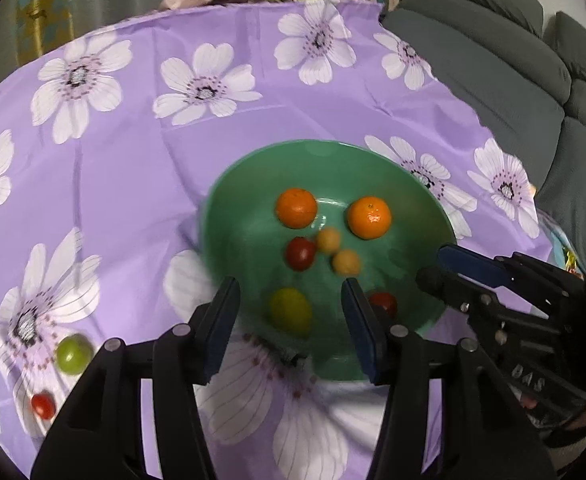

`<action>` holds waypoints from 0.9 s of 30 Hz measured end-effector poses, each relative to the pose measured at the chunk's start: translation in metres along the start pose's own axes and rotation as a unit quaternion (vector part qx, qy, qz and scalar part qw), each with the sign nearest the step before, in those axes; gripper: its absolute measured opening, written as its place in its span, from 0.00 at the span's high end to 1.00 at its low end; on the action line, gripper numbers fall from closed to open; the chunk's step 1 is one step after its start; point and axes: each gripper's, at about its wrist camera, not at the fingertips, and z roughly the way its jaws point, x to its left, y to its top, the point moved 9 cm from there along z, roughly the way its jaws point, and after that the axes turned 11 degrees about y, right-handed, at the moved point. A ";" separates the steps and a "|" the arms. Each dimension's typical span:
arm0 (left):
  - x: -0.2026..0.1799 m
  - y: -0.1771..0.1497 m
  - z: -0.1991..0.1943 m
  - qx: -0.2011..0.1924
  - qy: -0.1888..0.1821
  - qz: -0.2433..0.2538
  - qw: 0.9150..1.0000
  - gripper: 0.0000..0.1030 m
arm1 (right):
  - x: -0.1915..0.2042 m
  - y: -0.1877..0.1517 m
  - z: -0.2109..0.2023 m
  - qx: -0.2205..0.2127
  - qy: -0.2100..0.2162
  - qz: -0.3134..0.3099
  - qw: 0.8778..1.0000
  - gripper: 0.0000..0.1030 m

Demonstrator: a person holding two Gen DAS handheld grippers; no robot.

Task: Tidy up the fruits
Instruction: 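Move the left gripper to the remaining red cherry tomato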

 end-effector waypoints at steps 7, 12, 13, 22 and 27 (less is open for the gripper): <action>0.047 -0.032 -0.033 -0.005 0.031 -0.045 0.998 0.49 | 0.010 -0.003 -0.012 -0.003 0.012 -0.005 1.000 0.70; 0.092 -0.072 -0.058 0.000 0.067 -0.089 0.994 0.49 | 0.025 -0.005 -0.015 0.001 0.022 -0.018 1.000 0.70; 0.101 -0.081 -0.062 0.003 0.073 -0.098 0.992 0.49 | 0.028 -0.006 -0.015 0.003 0.026 -0.022 0.999 0.70; 0.153 -0.160 -0.084 0.030 0.097 -0.162 0.982 0.51 | 0.083 -0.027 0.006 0.048 0.075 -0.068 0.994 0.69; 0.164 -0.166 -0.082 0.029 0.095 -0.183 0.978 0.51 | 0.115 -0.041 0.020 0.083 0.095 -0.099 0.987 0.69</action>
